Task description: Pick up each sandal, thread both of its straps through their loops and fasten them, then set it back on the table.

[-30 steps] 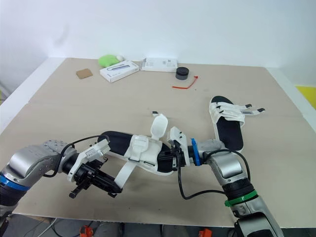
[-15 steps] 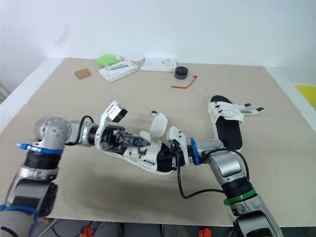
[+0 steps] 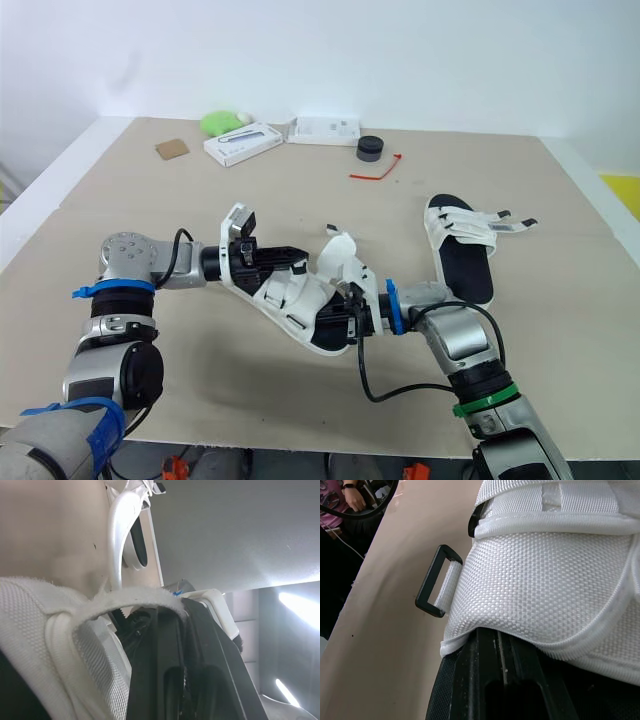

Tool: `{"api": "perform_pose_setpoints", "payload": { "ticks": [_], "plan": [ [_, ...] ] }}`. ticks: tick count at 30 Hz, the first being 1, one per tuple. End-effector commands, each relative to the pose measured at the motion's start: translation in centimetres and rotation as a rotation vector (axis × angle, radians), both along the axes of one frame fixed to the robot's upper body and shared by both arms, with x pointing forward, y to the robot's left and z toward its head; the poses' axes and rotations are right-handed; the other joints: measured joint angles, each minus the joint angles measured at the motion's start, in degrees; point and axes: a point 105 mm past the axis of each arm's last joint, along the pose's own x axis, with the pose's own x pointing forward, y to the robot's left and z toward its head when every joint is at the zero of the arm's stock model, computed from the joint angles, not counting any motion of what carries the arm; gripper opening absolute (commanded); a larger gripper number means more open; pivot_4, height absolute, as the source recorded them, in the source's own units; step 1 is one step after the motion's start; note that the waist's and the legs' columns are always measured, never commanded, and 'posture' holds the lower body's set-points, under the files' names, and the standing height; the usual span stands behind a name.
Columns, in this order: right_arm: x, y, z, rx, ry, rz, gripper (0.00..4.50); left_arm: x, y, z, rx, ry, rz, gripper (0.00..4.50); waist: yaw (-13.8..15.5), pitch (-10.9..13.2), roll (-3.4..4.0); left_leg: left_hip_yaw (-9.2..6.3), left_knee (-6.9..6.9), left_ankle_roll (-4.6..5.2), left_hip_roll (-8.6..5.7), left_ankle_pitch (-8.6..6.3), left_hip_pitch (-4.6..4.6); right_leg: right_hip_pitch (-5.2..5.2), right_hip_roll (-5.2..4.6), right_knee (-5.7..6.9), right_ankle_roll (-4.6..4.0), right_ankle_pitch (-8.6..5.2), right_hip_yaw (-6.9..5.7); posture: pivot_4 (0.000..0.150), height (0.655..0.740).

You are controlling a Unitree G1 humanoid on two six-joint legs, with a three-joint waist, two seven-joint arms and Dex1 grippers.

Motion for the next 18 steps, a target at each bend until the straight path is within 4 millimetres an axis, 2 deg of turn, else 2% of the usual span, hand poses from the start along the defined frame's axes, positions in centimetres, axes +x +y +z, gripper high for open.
{"api": "perform_pose_setpoints", "payload": {
  "ticks": [1,8,15,18],
  "plan": [
    [-0.7,-0.5,-2.7,-0.068,0.096,-0.020,0.00,-1.5,-0.6,1.8,-0.072,-0.078,-0.100,0.17,0.0,0.0,0.00,0.00,0.00,-0.01,0.00,0.00,0.00,0.00,0.00,0.00,0.00,0.00,0.00,0.150,0.7400],
    [-0.8,-0.4,-2.8,-0.068,0.098,-0.019,0.00,-4.1,-0.9,5.2,-0.195,-0.163,-0.294,0.17,0.0,0.0,0.00,0.00,-0.01,-0.10,0.00,-0.02,-0.02,-0.02,0.00,0.00,0.00,-0.01,0.02,0.150,0.7400],
    [-1.0,-0.3,-2.8,-0.065,0.101,-0.019,0.00,-3.1,-0.7,4.9,-0.184,-0.126,-0.256,0.17,0.0,0.0,0.00,0.00,-0.01,-0.10,0.00,-0.02,-0.03,-0.03,0.00,-0.01,-0.01,-0.02,0.01,0.150,0.7400],
    [-1.0,-0.3,-2.8,-0.064,0.102,-0.019,0.00,-2.3,-1.1,2.8,-0.084,-0.085,-0.213,0.17,0.0,0.0,0.00,0.00,-0.01,-0.10,0.00,-0.02,-0.05,-0.05,0.00,-0.03,-0.01,-0.02,0.01,0.150,0.7400]
  ]
}}
